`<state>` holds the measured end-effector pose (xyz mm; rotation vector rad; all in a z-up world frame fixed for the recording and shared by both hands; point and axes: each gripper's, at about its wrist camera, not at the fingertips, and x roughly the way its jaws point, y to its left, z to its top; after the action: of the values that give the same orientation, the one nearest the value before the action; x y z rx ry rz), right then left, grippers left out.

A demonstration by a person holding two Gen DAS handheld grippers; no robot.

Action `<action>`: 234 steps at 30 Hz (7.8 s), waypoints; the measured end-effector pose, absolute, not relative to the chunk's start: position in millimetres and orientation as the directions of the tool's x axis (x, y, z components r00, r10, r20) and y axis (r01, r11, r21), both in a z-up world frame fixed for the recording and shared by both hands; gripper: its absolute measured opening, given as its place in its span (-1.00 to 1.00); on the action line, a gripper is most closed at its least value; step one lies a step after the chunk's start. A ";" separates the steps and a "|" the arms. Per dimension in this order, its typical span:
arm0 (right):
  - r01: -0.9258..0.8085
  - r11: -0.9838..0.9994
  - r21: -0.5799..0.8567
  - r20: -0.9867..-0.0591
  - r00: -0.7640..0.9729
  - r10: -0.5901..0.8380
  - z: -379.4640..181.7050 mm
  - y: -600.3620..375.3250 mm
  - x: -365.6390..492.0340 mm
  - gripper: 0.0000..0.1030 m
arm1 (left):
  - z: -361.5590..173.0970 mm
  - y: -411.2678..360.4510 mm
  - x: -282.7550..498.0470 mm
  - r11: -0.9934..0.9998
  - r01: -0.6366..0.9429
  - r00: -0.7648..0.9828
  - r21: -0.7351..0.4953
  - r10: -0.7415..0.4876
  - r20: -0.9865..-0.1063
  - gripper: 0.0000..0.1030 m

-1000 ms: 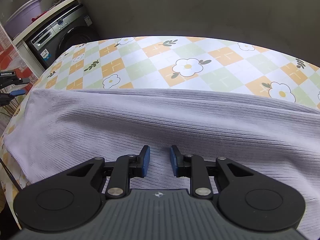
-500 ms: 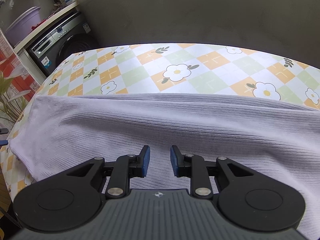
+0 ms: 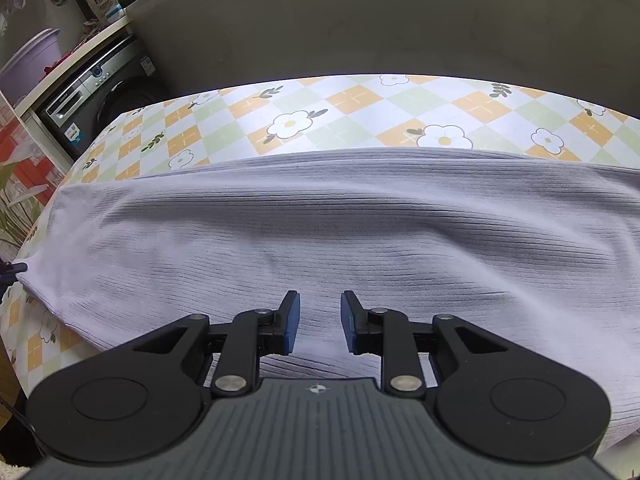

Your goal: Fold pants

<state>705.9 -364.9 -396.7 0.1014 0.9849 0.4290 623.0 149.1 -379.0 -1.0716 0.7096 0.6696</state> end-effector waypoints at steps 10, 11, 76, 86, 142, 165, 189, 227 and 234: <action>-0.237 0.937 0.258 -0.779 0.523 0.346 -394.7 -395.5 684.2 -0.51 | -376.5 139.7 620.9 0.386 -0.828 0.519 -0.407 0.254 -0.816 -0.85; -0.220 0.942 0.254 -0.776 0.535 0.334 -393.9 -402.6 678.4 -0.51 | -379.7 137.6 620.8 0.383 -0.833 0.510 -0.398 0.257 -0.821 -0.85; -0.216 0.975 0.053 -0.831 0.532 0.163 -435.0 -522.6 845.1 -0.05 | -398.3 -123.2 866.3 0.744 -0.584 0.454 -0.325 -0.033 -0.891 -0.17; -0.182 0.982 0.047 -0.772 0.618 0.151 -420.4 -521.1 825.2 -0.88 | -395.9 -118.8 852.0 0.760 -0.542 0.516 -0.359 -0.036 -0.856 -0.98; -0.087 0.989 0.123 -0.671 0.726 0.148 -413.1 -532.6 814.5 -0.94 | -393.7 -153.7 891.9 0.893 -0.410 0.378 -0.185 -0.018 -0.926 0.23; -0.095 0.989 0.117 -0.618 0.772 0.147 -396.2 -529.0 798.6 -0.94 | -383.8 -187.9 852.3 0.981 -0.195 0.614 -0.018 0.107 -0.782 -0.93; -0.146 0.974 0.175 -0.724 0.651 0.228 -413.3 -515.6 811.4 -0.73 | -389.8 -211.9 868.6 0.995 -0.043 0.530 -0.092 -0.055 -0.846 0.40; -0.109 0.984 0.140 -0.753 0.633 0.178 -436.1 -498.9 843.2 -0.44 | -407.9 -267.3 897.7 0.955 0.238 0.668 0.176 -0.030 -0.744 -0.98; -0.063 0.974 0.218 -0.685 0.701 0.199 -402.4 -531.3 795.9 -0.44 | -392.6 -235.0 894.2 0.987 0.157 0.621 0.020 -0.083 -0.779 -0.95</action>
<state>795.9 -531.3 -402.4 0.1836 0.7821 0.1466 894.2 -235.0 -392.6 0.0892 0.8900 -0.1378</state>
